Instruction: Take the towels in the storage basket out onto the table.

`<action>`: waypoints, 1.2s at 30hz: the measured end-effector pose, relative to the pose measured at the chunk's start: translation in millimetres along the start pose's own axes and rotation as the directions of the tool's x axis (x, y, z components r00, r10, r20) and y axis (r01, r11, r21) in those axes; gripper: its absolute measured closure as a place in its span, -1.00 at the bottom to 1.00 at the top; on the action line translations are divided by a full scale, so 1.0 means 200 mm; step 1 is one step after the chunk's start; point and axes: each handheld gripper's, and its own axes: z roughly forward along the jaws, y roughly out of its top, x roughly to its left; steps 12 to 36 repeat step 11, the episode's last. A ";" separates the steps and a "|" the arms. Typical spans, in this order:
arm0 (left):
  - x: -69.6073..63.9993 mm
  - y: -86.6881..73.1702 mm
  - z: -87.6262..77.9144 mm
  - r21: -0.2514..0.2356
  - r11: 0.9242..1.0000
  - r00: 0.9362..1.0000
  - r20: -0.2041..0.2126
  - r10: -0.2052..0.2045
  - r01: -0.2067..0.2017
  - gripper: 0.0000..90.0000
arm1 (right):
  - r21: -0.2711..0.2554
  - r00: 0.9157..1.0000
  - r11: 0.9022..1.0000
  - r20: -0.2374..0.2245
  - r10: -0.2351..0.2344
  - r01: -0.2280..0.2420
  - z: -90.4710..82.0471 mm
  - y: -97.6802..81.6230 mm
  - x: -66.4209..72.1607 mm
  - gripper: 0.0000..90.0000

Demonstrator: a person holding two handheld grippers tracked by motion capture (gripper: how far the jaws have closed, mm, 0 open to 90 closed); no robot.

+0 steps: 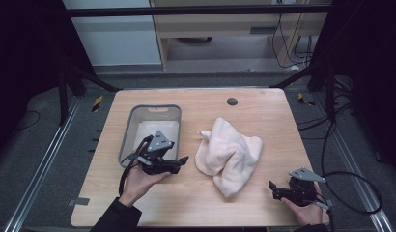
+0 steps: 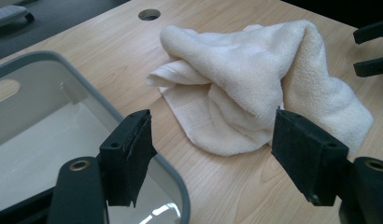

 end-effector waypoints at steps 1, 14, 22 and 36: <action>0.00 0.00 0.00 0.000 1.000 1.000 0.000 0.000 0.000 -0.36 | 0.000 1.000 1.000 0.000 0.000 0.000 0.00 0.00 0.00 -0.85; 0.09 -0.17 -0.17 -0.049 0.996 0.993 -0.086 -0.075 0.071 -0.33 | -0.001 1.000 1.000 0.005 0.002 -0.002 0.00 0.00 0.00 -0.86; 0.09 -0.17 -0.17 -0.049 0.996 0.993 -0.086 -0.075 0.071 -0.33 | -0.001 1.000 1.000 0.005 0.002 -0.002 0.00 0.00 0.00 -0.86; 0.09 -0.17 -0.17 -0.049 0.996 0.993 -0.086 -0.075 0.071 -0.33 | -0.001 1.000 1.000 0.005 0.002 -0.002 0.00 0.00 0.00 -0.86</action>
